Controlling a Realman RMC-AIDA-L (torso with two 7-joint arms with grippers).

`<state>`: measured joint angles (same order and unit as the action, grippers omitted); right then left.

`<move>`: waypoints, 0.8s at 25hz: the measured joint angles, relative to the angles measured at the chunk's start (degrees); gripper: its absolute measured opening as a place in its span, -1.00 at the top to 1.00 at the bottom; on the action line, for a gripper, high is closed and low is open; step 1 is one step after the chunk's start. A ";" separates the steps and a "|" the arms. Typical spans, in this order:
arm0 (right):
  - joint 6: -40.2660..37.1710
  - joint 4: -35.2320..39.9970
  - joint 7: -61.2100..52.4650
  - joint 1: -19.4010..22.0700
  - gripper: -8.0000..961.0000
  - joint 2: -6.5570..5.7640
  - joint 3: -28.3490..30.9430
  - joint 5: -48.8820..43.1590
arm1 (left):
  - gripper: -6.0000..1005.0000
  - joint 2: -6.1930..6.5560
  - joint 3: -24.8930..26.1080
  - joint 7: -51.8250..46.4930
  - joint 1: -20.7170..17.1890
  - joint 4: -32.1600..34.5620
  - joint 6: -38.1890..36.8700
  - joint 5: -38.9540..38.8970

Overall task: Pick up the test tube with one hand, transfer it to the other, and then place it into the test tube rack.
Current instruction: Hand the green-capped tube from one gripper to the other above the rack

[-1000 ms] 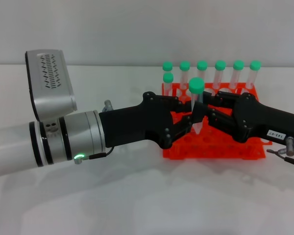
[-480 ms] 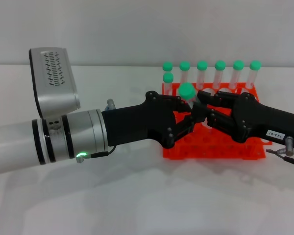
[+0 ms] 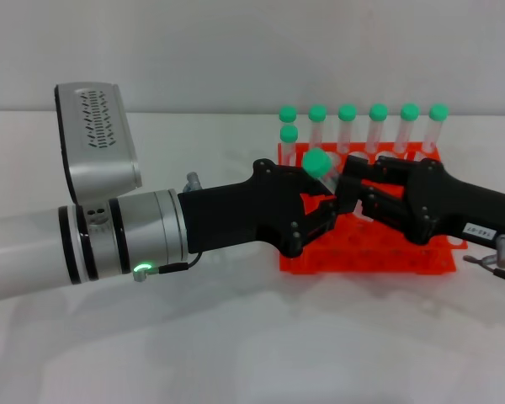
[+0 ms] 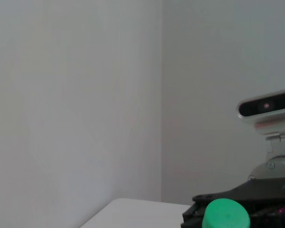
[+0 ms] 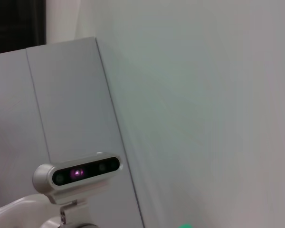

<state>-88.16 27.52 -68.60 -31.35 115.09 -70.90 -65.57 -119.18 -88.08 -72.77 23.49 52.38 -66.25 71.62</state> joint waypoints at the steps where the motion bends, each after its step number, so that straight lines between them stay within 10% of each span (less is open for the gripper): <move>1: -0.06 0.27 0.00 0.21 0.31 -0.17 0.16 0.03 | 0.60 0.01 -0.03 -0.07 0.00 0.00 -0.02 0.00; 12: -0.30 4.26 -0.79 3.72 0.29 -1.19 0.60 -0.03 | 0.60 0.26 0.99 -6.12 0.50 1.33 -0.26 4.24; 20: -1.41 4.38 -2.54 3.10 -0.58 -1.65 0.30 -0.95 | 0.60 0.27 1.81 -11.15 1.93 2.63 0.15 9.20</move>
<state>-89.58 31.90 -71.14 -28.26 113.45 -70.60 -66.52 -118.91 -86.27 -83.92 25.42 55.01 -66.10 80.83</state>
